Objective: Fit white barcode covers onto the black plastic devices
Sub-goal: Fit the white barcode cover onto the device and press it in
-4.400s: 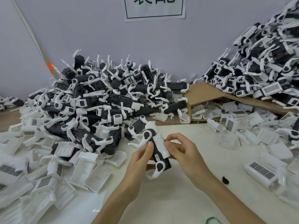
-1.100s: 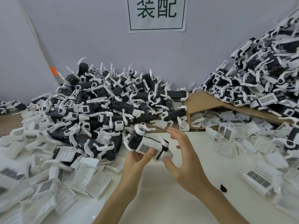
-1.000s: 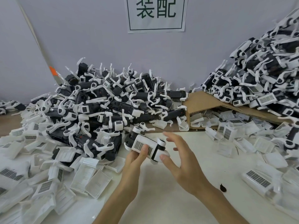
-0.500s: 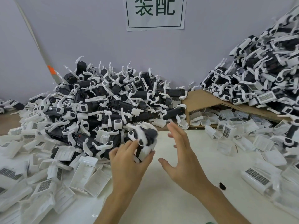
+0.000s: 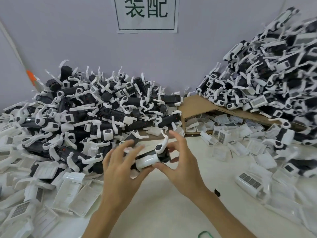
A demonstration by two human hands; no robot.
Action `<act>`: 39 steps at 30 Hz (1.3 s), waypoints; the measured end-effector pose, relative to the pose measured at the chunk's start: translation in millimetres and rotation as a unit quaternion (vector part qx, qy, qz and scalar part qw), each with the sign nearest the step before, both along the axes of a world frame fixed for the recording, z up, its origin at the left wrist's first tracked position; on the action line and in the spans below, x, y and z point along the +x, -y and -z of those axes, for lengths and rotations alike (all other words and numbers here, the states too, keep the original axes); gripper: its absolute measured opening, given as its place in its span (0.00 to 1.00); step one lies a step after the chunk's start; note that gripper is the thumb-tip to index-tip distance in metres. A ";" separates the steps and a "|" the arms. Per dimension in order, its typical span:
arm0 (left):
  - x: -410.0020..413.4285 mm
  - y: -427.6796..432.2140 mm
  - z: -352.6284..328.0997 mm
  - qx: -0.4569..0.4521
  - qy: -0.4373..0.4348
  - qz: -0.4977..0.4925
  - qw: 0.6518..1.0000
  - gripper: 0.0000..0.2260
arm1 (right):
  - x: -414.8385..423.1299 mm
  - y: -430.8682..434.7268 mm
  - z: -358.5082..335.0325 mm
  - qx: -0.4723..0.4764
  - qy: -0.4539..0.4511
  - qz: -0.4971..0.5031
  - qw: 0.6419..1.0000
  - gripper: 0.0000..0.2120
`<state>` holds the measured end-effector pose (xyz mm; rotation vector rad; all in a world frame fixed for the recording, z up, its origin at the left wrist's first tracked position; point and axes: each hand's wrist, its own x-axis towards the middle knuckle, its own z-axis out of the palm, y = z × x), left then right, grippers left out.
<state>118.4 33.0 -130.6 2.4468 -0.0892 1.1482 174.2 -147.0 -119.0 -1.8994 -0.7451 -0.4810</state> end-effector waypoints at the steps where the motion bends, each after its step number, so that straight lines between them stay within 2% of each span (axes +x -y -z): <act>1: 0.2 -0.8 -0.4 -0.051 -0.015 0.023 0.998 0.25 | 1.2 1.8 -1.1 0.022 -0.032 0.003 0.999 0.42; 3: 0.8 -2.0 -1.1 -0.134 -0.039 0.079 0.987 0.23 | 5.6 6.4 -2.8 0.056 -0.087 0.000 0.995 0.35; 5: 0.5 -0.8 0.2 -0.143 -0.051 0.116 0.982 0.17 | 8.7 9.1 -2.3 0.074 -0.126 -0.020 0.989 0.29; 8: -0.7 5.4 3.9 -0.138 -0.082 0.123 0.979 0.10 | 10.1 10.1 -2.1 0.063 -0.179 -0.043 0.981 0.26; 13: 2.1 8.9 8.2 -0.142 -0.055 0.134 0.979 0.10 | 12.3 16.0 -8.4 0.005 -0.226 -0.067 0.972 0.25; 17: -0.7 10.0 4.8 -0.217 -0.055 0.165 0.961 0.13 | 11.2 21.4 -12.8 -0.097 -0.148 -0.065 0.982 0.23; 22: -5.6 9.9 -1.3 -0.242 -0.049 0.165 0.955 0.11 | 7.8 23.5 -34.1 -0.186 -0.225 -0.160 0.943 0.13; 26: -8.8 8.6 -3.7 -0.266 -0.021 0.172 0.948 0.11 | 4.1 25.1 -48.2 -0.201 -0.287 -0.213 0.912 0.07; 28: -7.9 7.2 -3.6 -0.292 -0.002 0.175 0.940 0.13 | -0.6 32.5 -49.0 -0.164 -0.319 -0.222 0.907 0.04; 31: -5.6 6.2 -4.3 -0.314 0.023 0.165 0.935 0.16 | -9.5 50.3 -43.8 -0.094 -0.370 -0.225 0.896 0.05; 34: -3.7 4.7 -2.8 -0.320 0.037 0.139 0.936 0.17 | -18.7 69.1 -36.6 0.032 -0.403 -0.195 0.894 0.05; 37: -2.6 4.1 -0.9 -0.317 0.030 0.125 0.940 0.16 | -29.4 84.3 -31.5 0.229 -0.448 -0.155 0.850 0.14; 39: -2.7 7.4 -2.5 -0.293 0.015 0.126 0.948 0.15 | -36.6 91.8 -26.7 0.323 -0.467 -0.104 0.817 0.21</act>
